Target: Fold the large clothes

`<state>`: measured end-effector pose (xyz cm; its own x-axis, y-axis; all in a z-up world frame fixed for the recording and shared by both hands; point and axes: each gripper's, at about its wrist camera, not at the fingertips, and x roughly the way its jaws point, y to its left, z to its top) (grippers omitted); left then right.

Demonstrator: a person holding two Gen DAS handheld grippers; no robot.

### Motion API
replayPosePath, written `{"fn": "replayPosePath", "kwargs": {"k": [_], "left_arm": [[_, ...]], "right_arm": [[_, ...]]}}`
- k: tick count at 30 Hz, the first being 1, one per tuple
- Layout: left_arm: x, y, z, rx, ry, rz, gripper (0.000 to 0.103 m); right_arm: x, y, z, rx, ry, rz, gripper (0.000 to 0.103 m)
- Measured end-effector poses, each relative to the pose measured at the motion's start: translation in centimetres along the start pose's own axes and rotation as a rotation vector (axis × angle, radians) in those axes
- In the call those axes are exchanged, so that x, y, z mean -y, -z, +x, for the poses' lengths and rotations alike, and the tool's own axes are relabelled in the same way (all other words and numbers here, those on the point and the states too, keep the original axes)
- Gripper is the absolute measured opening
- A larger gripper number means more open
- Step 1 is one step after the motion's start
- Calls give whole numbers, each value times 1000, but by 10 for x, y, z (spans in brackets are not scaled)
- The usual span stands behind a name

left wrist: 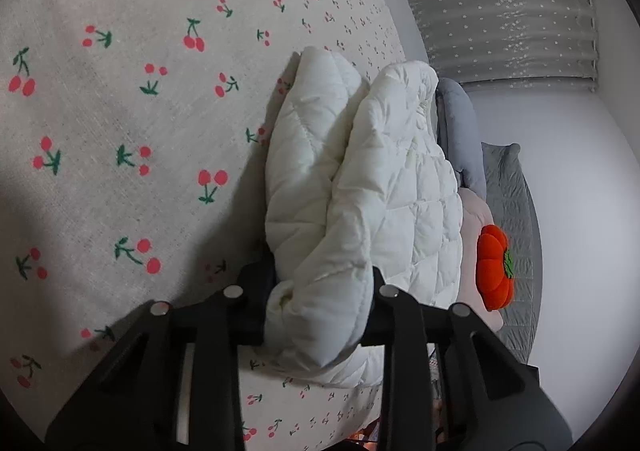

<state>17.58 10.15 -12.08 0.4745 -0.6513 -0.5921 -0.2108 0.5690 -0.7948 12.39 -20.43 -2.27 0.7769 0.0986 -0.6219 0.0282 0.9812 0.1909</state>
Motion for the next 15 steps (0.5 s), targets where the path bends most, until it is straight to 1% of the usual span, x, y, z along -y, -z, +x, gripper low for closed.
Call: {"fn": "replayPosePath", "kwargs": {"k": [1,3,5,6,7,10,15], "left_arm": [[6,1,-2,13,-1,13,28],[20,3,-5,43,2,54,26],[32,4,-13,79,6,108,25],[37,6,-18,98,7,133,25],[41,7,-22,132,-1,179,25],[53,9,-36,192,9,251,24],[68,11,-62,302,52,385,23]], "right_arm": [[-1,-1,1,8,-12,8,64],[-3,-3,5,16,-27,23,53],[-6,-5,9,18,-40,37,49],[-9,-6,12,14,-45,46,47],[-12,-7,16,9,-47,52,46],[-19,-9,26,-9,-62,63,42],[-31,-9,41,-35,-78,56,39]]}}
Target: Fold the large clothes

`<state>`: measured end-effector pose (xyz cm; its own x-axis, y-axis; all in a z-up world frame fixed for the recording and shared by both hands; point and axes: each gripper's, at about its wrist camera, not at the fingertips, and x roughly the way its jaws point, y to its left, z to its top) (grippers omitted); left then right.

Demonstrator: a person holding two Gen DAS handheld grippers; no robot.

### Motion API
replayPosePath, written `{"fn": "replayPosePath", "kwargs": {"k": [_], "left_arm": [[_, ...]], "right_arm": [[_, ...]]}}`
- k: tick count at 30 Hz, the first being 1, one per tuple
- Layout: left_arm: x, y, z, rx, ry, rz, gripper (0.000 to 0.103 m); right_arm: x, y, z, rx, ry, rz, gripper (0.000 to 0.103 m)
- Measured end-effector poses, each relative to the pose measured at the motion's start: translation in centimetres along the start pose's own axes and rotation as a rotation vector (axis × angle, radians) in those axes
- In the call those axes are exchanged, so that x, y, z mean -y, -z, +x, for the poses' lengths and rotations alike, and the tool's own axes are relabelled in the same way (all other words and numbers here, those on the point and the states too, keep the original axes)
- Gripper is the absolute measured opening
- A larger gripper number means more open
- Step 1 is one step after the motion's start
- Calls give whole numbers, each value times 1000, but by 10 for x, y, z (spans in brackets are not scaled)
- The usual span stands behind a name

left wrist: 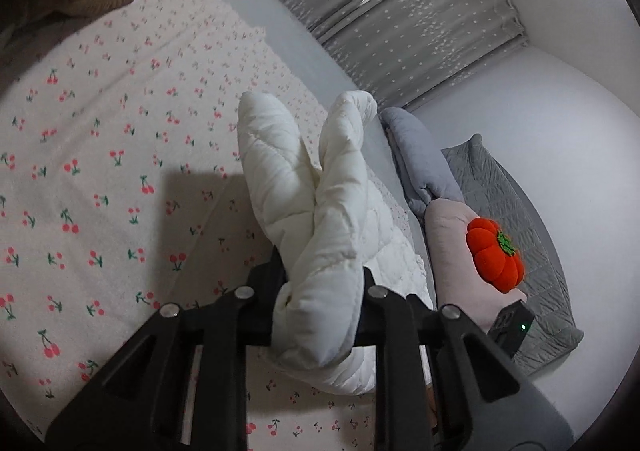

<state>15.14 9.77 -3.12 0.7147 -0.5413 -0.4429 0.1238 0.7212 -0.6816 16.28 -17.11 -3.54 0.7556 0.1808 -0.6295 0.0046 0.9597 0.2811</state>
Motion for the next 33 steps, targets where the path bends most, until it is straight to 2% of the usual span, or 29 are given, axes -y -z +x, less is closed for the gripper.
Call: {"fn": "replayPosePath", "kwargs": {"k": [5,9,12,13,19,20,23,29,30,33], "left_arm": [[22,-4,-23,104,109,149,23],[44,1,-23,126,175,256,22],[61,6,-11,109,218,297,22],[63,6,-8,60,277,208,22],[87,18,28,4,360,232,22],[91,21,30,-23,395,258,22],[102,28,51,-60,429,250,22],[126,39,73,-79,513,228,22],[127,39,74,-77,522,228,22],[130,42,76,-85,529,224,22]], "right_arm": [[-3,1,30,-84,-53,40,36],[-2,3,57,-156,-106,79,35],[-1,4,72,-195,-131,85,35],[0,4,76,-205,-138,85,35],[10,5,94,-252,-176,96,35],[12,4,95,-259,-183,99,35],[24,0,100,-282,-237,123,35],[82,-12,97,-296,-416,307,29],[94,-15,92,-308,-431,351,29],[125,-25,70,-312,-399,404,30]]}}
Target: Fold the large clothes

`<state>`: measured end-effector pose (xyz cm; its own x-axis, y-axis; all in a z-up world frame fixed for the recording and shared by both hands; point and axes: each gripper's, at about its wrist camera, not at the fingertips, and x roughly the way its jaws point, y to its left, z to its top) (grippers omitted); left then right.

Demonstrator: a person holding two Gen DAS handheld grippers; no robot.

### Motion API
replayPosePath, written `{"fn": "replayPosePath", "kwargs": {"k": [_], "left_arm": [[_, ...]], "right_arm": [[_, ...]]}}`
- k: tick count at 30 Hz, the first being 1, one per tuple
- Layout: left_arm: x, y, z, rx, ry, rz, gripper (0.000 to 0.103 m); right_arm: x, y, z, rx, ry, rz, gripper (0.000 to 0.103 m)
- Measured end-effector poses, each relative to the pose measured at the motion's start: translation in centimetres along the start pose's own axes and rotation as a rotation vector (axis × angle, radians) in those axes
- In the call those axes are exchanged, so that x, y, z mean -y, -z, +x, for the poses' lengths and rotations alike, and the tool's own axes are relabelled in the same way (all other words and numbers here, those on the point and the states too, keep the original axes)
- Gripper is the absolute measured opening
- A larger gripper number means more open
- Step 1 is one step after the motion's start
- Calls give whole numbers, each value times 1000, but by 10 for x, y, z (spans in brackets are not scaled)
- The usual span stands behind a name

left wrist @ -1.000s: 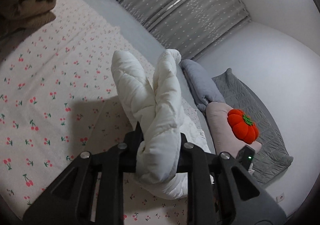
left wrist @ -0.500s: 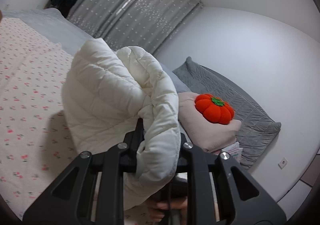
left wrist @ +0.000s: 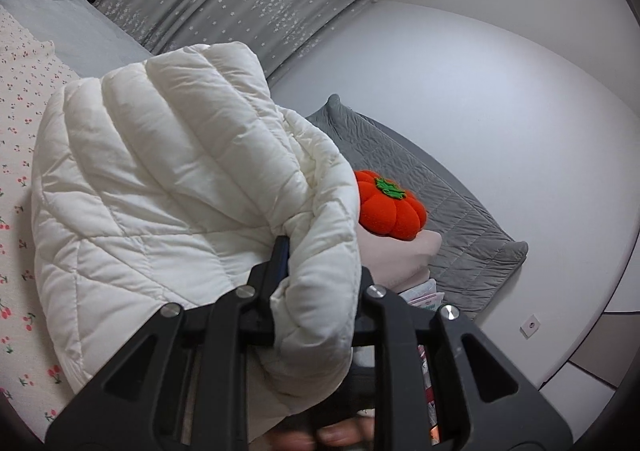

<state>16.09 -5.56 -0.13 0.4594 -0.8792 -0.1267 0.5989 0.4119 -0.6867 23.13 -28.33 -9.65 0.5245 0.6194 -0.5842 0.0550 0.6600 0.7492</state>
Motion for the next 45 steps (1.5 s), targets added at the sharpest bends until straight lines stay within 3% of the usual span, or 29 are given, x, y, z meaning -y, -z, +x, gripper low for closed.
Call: {"fn": "replayPosePath", "kwargs": {"k": [4,9,13,16,18,23,26,28,31,33,35,38,40,41,43,45], "left_arm": [[1,8,16,-45,-26,12,22],[17,24,40,-149,-55,108,22],[30,44,60,-242,-70,200,22],[39,62,74,-324,-77,276,22],[43,72,81,-371,-88,323,22],[40,87,96,-459,-119,370,22],[33,98,109,-519,-166,407,23],[35,104,114,-541,-183,431,23],[38,107,112,-550,-191,448,25],[39,107,111,-551,-192,450,27],[42,107,109,-552,-191,455,28],[50,111,114,-556,-187,475,29],[55,111,118,-556,-186,482,30],[57,111,117,-554,-184,484,32],[61,110,112,-563,-186,496,38],[68,108,105,-569,-170,501,49]], "right_arm": [[23,-7,-63,107,23,27,34],[74,-5,-137,213,127,156,39],[107,-9,-170,281,138,222,39],[132,-15,-151,179,113,274,39],[148,-23,-134,129,99,295,31],[182,-35,-115,71,-38,352,9],[202,-38,-122,61,-157,398,9],[212,-41,-144,98,-198,456,13],[207,-43,-182,217,-154,432,28],[193,-41,-210,315,-142,380,58],[184,-41,-235,412,-144,339,59],[171,-38,-263,478,-294,194,59],[160,-49,-244,427,-428,143,56],[162,-53,-242,393,-426,143,52],[167,-54,-224,312,-312,184,48],[176,-70,-196,238,-214,231,36]]}}
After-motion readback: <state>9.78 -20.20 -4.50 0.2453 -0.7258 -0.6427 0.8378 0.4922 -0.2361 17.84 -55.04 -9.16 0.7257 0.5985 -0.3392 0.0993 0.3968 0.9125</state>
